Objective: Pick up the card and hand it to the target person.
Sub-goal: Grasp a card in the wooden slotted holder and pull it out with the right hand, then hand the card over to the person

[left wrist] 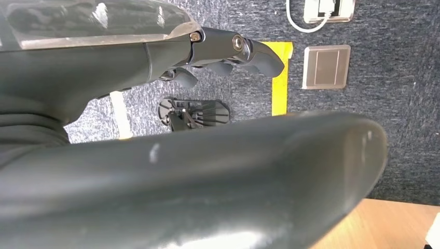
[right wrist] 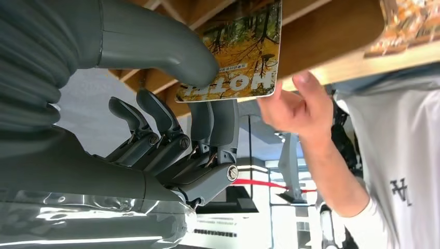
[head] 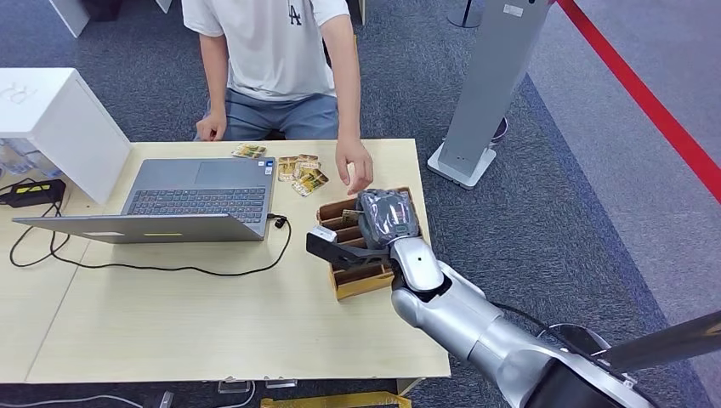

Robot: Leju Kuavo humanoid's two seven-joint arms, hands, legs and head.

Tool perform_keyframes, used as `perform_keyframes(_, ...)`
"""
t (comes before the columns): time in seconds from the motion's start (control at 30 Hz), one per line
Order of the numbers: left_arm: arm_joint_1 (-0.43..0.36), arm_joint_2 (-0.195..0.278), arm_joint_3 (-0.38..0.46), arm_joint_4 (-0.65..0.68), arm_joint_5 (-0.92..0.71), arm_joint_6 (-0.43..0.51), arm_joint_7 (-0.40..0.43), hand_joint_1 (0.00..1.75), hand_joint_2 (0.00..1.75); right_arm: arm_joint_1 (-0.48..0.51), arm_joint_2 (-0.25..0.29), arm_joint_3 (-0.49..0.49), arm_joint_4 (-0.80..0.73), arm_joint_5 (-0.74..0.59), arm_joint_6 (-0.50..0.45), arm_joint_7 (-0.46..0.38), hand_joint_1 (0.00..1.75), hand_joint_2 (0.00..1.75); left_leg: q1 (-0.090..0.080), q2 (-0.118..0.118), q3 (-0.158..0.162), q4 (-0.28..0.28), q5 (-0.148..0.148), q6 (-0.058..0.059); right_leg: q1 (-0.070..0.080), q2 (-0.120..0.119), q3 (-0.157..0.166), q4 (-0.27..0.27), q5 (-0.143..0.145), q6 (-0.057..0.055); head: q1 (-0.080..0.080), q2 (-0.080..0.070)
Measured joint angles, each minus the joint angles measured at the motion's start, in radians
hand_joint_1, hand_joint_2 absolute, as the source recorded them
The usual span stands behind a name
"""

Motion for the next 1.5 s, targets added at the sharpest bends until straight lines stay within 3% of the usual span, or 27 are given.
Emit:
perform_keyframes(0.47,0.021,0.0,0.0,0.0,0.018,0.002,-0.012,0.0,0.0,0.043,-0.097,-0.085,-0.352,0.06,-0.057,0.038,1.62,1.75,0.0,0.0,0.0,0.0,0.0,0.0,0.0,0.0,0.0,0.0,0.0,0.0,0.0,0.0)
perform_keyframes(0.83,0.021,0.0,0.0,0.0,0.018,-0.011,-0.012,0.0,0.0,0.078,-0.123,-0.106,-0.471,0.076,-0.055,0.031,1.62,1.75,0.0,0.0,0.0,0.0,0.0,0.0,0.0,0.0,0.0,0.0,0.0,0.0,0.0,0.0)
perform_keyframes(0.87,0.021,0.0,0.0,0.0,0.018,-0.015,-0.012,0.0,0.0,0.081,-0.124,-0.109,-0.472,0.077,-0.055,0.03,1.55,1.75,0.0,0.0,0.0,0.0,0.0,0.0,0.0,0.0,0.0,0.0,0.0,0.0,0.0,0.0)
perform_keyframes(0.9,0.021,0.0,0.0,0.0,0.018,-0.017,-0.012,0.0,0.0,0.083,-0.125,-0.111,-0.473,0.078,-0.055,0.029,1.37,1.75,0.0,0.0,0.0,0.0,0.0,0.0,0.0,0.0,0.0,0.0,0.0,0.0,0.0,0.0)
perform_keyframes(0.97,0.021,0.0,0.0,0.0,0.019,-0.021,-0.012,0.0,0.0,0.087,-0.126,-0.114,-0.473,0.079,-0.055,0.027,0.56,1.75,0.0,0.0,-0.001,0.0,0.0,0.0,0.0,0.0,0.0,0.0,0.0,0.0,0.0,0.0)
perform_keyframes(1.0,0.021,0.0,0.0,0.0,0.019,-0.023,-0.013,0.0,0.0,0.088,-0.127,-0.114,-0.473,0.077,-0.055,0.025,0.22,1.75,0.0,0.0,-0.001,0.0,0.0,0.0,0.0,0.0,0.0,0.0,0.0,0.0,0.001,0.0)
perform_keyframes(1.03,0.021,0.0,0.0,0.0,0.019,-0.026,-0.015,0.0,0.0,0.088,-0.127,-0.115,-0.473,0.074,-0.055,0.021,0.0,1.75,0.0,0.0,-0.001,0.0,0.0,0.0,0.0,0.0,0.0,0.0,0.0,0.0,0.001,0.0)
perform_keyframes(1.13,0.021,0.0,0.0,0.0,0.018,-0.031,-0.019,0.0,0.0,0.09,-0.127,-0.119,-0.471,-0.002,-0.062,-0.03,0.0,1.75,0.0,0.0,-0.001,0.0,0.0,0.0,0.0,0.0,0.0,0.0,0.0,0.0,0.0,0.0)
perform_keyframes(1.33,0.021,0.0,0.0,0.0,0.022,-0.033,-0.018,0.0,0.0,0.125,-0.12,-0.142,-0.44,-0.528,-0.089,-0.325,0.0,1.75,0.0,0.0,-0.001,0.0,0.0,0.0,0.0,0.0,0.0,0.0,0.0,0.0,-0.001,0.0)
perform_keyframes(1.5,0.027,0.0,0.001,0.0,0.032,-0.029,-0.022,0.0,0.0,0.18,-0.119,-0.173,-0.403,-0.814,-0.071,-0.456,0.0,1.75,0.0,0.0,-0.001,0.0,0.0,0.0,0.0,0.0,0.0,0.0,0.0,0.0,0.0,0.0)
